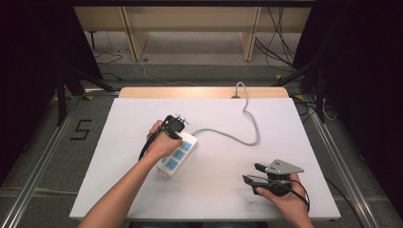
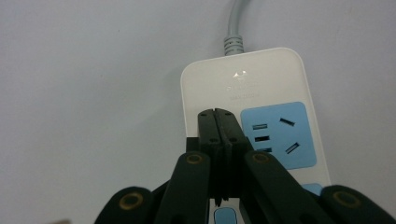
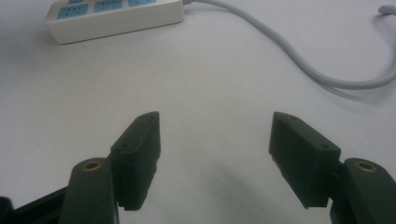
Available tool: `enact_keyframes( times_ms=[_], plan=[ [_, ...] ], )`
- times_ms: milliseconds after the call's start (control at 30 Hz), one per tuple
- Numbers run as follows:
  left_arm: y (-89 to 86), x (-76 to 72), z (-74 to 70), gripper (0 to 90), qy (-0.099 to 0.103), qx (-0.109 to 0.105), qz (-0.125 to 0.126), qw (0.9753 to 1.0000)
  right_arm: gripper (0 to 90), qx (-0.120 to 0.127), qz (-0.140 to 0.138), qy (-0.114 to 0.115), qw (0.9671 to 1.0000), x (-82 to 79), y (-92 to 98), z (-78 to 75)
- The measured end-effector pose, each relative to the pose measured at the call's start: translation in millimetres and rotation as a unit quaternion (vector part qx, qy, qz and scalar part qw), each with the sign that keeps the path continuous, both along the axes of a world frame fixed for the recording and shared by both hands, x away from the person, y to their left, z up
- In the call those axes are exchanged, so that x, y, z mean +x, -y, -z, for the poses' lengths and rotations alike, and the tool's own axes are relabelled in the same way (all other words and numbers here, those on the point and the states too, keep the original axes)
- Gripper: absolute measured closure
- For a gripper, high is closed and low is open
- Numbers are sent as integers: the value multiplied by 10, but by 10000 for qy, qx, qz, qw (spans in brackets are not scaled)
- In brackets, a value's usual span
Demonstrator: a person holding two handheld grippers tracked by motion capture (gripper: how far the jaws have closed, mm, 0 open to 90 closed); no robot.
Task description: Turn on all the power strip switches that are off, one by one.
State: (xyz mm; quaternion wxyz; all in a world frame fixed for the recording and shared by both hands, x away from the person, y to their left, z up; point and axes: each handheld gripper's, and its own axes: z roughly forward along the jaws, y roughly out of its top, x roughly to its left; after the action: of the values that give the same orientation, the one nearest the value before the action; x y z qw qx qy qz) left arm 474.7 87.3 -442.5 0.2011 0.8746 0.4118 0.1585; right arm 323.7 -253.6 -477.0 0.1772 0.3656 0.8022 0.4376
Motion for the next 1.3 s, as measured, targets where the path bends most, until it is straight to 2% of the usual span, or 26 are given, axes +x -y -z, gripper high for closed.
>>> enact_keyframes(
  times_ms=[100, 300, 533, 867, 900, 1100, 1300],
  plan=[
    [-31, 12, 0, 897, -53, -135, -20, 9999, 349, 0, -4, 2, 10000, 1, 2, 1],
    [-35, 18, -8, 897, -69, -235, 15, 9997, 349, 2, 7, -7, 10000, 7, 7, 3],
    [-21, 7, -31, 896, 26, -313, -23, 9995, 349, 11, 25, -4, 10000, 4, 16, 0],
    [-82, -26, -103, 896, 70, -288, -24, 9996, 349, 4, 21, -2, 10000, 3, 12, -1],
    [-81, -34, -102, 896, 92, -330, -81, 9994, 349, 4, 22, -2, 10000, 3, 11, -1],
    [-99, -62, -134, 896, 75, -222, -20, 9997, 349, 4, 21, -3, 10000, 4, 12, 0],
    [-107, -99, -163, 896, 93, -205, 11, 9997, 349, 3, 25, -5, 10000, 3, 13, -1]
  ],
)
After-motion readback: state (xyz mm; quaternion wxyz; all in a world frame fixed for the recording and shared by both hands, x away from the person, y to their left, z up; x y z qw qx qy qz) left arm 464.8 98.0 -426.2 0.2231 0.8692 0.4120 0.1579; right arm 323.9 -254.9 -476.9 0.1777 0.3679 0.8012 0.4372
